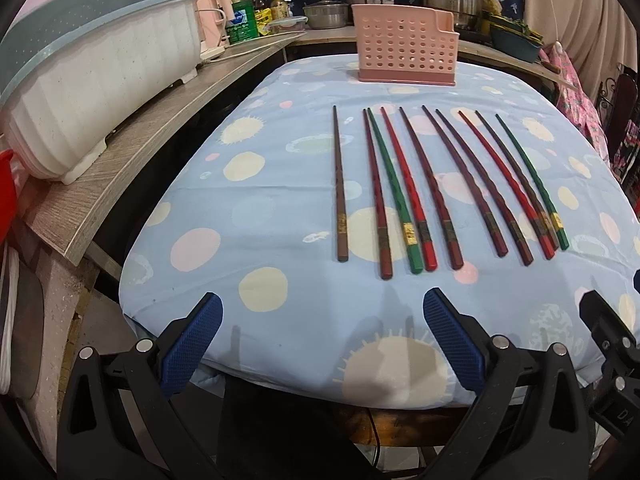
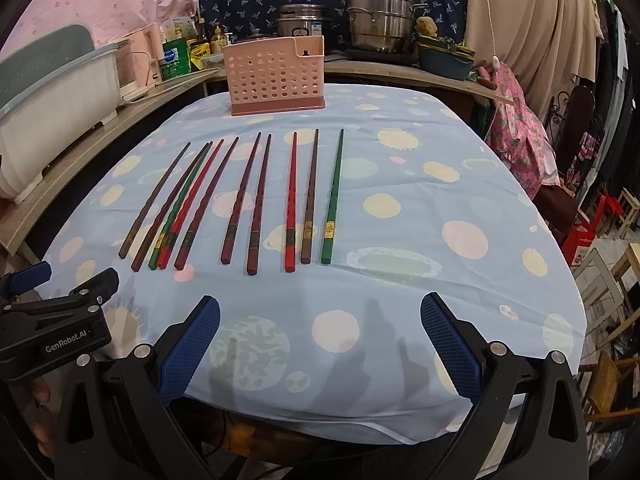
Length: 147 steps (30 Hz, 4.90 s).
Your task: Organize utensils
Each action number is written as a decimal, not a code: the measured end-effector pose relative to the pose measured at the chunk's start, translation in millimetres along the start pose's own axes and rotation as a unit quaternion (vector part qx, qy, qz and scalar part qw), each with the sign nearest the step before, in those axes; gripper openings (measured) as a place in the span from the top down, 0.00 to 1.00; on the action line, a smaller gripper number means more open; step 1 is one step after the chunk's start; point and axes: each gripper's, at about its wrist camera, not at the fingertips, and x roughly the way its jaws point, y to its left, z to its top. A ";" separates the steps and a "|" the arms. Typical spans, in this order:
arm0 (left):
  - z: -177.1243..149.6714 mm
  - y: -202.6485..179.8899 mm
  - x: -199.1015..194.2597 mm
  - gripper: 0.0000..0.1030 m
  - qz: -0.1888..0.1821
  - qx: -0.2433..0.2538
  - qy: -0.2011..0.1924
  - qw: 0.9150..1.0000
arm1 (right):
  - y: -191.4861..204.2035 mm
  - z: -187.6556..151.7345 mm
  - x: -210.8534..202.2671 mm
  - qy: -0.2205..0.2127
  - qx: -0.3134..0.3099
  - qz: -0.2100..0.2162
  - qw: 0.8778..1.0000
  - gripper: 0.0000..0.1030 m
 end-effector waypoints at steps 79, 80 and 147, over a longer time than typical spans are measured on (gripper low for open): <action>78.0 42.4 12.7 0.93 -0.098 -0.059 -0.015 0.993 | -58.6 88.2 33.1 -0.024 0.064 0.031 0.997 0.93; 82.6 43.0 10.5 0.93 -0.097 -0.059 -0.018 0.993 | -60.9 93.6 30.3 -0.029 0.068 0.035 0.997 0.93; 432.8 19.9 66.9 0.93 -0.106 -0.124 -0.193 0.968 | -70.6 439.8 152.1 -0.151 0.129 0.124 0.972 0.93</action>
